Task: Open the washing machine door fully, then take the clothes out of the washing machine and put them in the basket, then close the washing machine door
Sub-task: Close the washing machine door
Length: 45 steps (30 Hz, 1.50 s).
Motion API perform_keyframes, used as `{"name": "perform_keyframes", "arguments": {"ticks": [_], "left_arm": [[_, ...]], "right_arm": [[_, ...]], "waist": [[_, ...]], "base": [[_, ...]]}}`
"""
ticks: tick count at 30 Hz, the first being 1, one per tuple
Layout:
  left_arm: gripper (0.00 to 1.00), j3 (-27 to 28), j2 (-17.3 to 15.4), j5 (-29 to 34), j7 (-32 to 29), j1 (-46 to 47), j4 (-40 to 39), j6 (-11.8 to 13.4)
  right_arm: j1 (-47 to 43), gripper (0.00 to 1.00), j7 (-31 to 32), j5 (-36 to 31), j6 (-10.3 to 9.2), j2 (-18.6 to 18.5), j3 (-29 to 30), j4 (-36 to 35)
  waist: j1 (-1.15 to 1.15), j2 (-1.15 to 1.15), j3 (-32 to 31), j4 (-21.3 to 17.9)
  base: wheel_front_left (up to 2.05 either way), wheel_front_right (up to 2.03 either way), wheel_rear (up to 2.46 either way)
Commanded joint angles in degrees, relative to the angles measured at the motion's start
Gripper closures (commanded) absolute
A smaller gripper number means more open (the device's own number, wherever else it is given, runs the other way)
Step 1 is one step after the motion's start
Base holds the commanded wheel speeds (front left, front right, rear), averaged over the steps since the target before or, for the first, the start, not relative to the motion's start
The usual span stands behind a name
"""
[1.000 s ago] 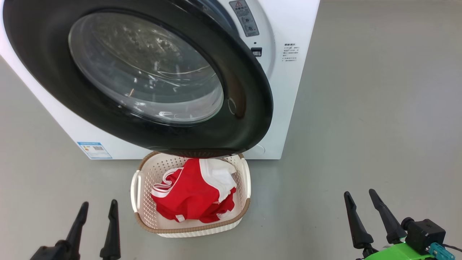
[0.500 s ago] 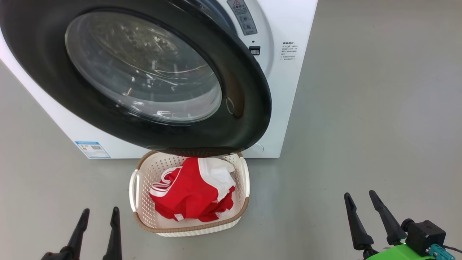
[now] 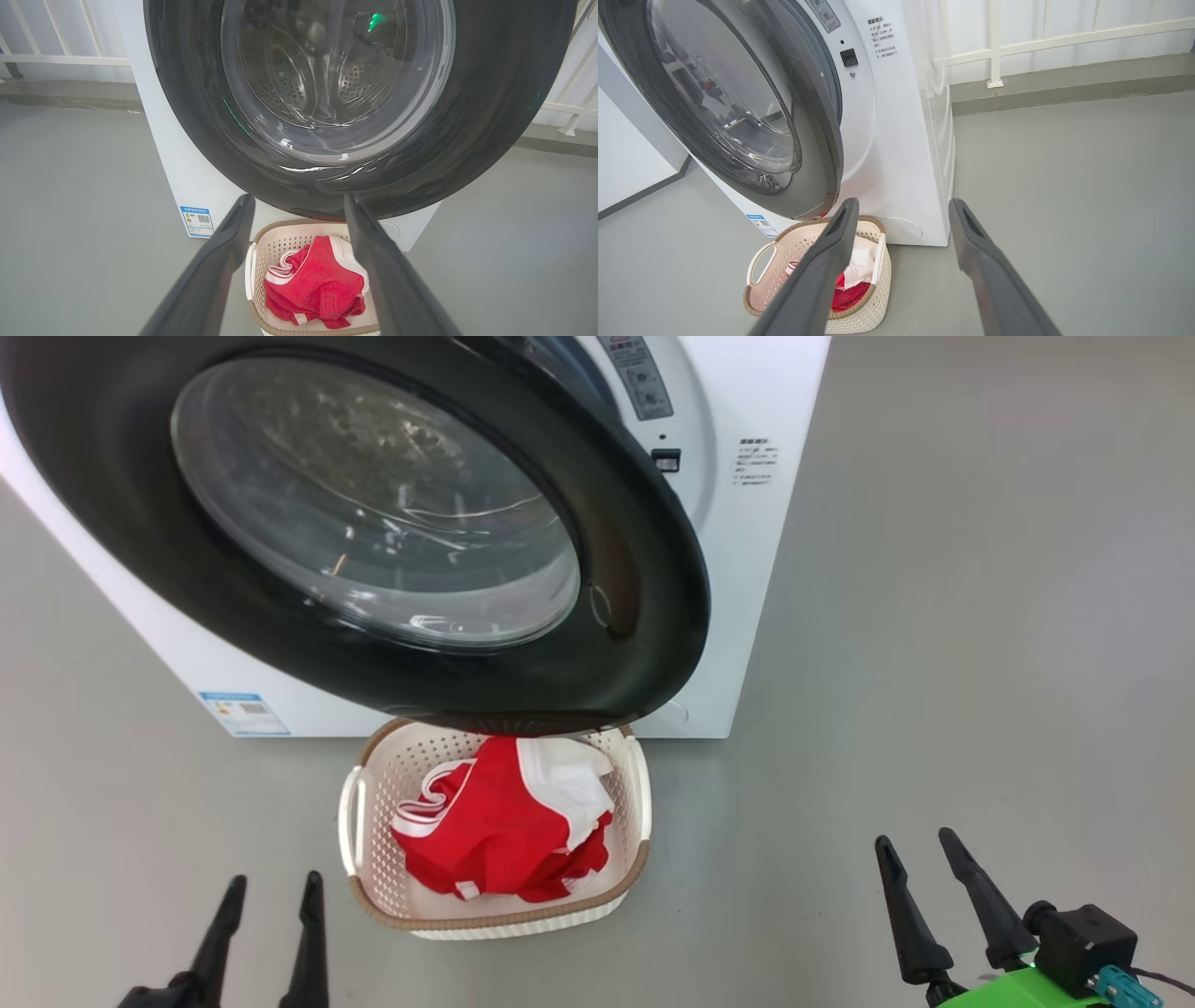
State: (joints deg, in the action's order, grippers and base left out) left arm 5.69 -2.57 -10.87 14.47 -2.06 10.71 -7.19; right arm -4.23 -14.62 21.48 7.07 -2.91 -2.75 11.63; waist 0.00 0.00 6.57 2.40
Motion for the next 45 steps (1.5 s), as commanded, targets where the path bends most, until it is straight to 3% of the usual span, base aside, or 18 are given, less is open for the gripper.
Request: {"name": "perform_keyframes", "arguments": {"ticks": [1, 23, 45], "left_arm": [[0.0, 0.7, -0.3, -0.7, 0.5, 2.1, -0.9, -0.3], [0.0, -8.6, -0.3, -6.2, 0.5, 6.6, -1.2, 1.5], [0.0, -13.8, -0.3, -9.6, 0.5, 13.0, -2.8, 2.5]], "right_arm": [[2.9, 1.0, -0.4, 0.1, 0.42, -0.6, -2.2, -1.5], [19.7, 1.0, -0.4, 1.3, 0.42, -3.5, -8.6, -0.2], [32.9, 1.0, -0.4, 2.1, 0.42, -6.7, -5.2, 0.0]], "waist": [[0.0, 0.0, 0.6, 0.9], [0.0, 0.0, 7.9, 13.0], [0.0, 0.0, 19.0, 17.0]], "base": [[0.0, 0.0, 0.0], [0.0, 0.0, 0.0], [0.0, 0.0, 0.0]]}}
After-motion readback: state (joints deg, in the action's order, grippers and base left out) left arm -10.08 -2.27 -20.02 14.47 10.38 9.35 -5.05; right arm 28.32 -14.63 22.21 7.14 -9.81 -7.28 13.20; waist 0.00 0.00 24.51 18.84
